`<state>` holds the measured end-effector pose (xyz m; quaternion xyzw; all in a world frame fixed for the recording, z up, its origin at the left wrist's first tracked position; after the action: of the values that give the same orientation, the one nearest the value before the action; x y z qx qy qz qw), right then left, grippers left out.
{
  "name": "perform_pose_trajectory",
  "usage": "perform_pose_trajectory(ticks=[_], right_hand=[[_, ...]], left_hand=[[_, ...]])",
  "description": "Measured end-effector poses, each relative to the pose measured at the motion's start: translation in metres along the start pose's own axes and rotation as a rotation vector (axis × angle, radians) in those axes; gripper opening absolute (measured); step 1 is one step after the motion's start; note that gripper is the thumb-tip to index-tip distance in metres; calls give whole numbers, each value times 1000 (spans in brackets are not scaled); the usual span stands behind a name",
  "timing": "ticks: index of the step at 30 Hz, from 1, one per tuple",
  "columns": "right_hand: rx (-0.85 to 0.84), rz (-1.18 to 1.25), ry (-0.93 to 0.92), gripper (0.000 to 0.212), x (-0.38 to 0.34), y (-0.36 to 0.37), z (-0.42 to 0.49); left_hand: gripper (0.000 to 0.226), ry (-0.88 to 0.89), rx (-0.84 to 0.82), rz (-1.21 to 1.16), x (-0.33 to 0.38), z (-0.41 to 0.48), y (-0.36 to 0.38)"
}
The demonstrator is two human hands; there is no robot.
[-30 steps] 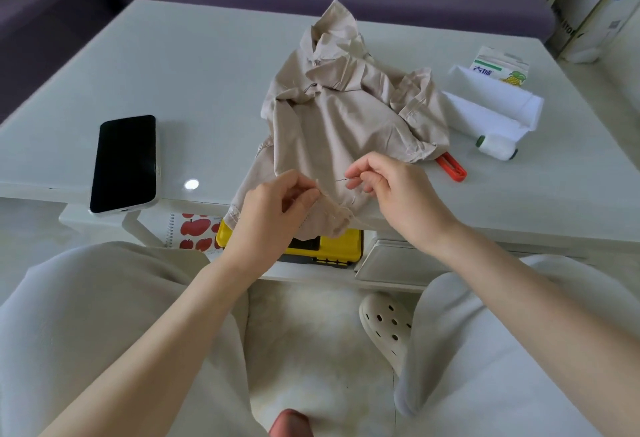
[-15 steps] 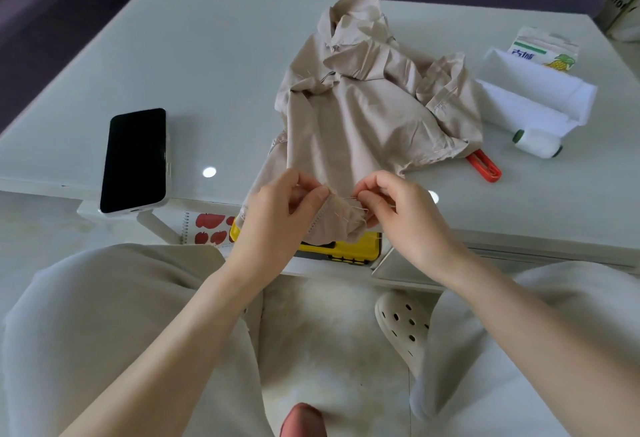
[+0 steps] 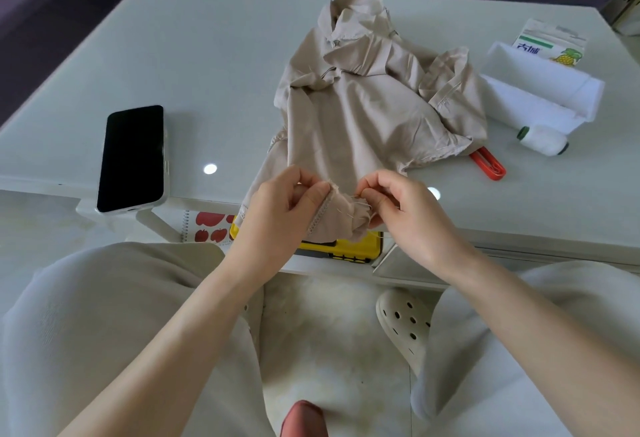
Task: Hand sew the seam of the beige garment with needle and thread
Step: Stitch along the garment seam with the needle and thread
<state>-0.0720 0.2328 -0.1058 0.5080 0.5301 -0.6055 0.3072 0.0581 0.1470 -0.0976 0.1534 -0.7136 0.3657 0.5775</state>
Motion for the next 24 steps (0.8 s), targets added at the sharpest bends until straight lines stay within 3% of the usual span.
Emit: perform_pose_trajectory(ticks=[15,21,24], right_hand=[[-170,168,7,23,-11,11,-5],[-144,215,75,25,-7,11,-3],[-122,240,110,23,-5,9,-1]], left_hand=[[22,-9,-110,-15,-8,3,3],[25,-32,-84,-62,-4,2,3],[39,-57,-129,-129,-1,-1,3]])
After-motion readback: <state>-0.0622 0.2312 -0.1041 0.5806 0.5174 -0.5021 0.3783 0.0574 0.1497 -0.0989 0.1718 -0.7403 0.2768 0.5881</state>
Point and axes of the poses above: each hand's wrist, its own z-axis towards the middle knuckle, its own y-axis out of the palm, x = y × z, the point moved 3 cm from there along z, towards the middle knuckle, and after that the axes turned 7 degrees about -x, right-handed, at the moved point
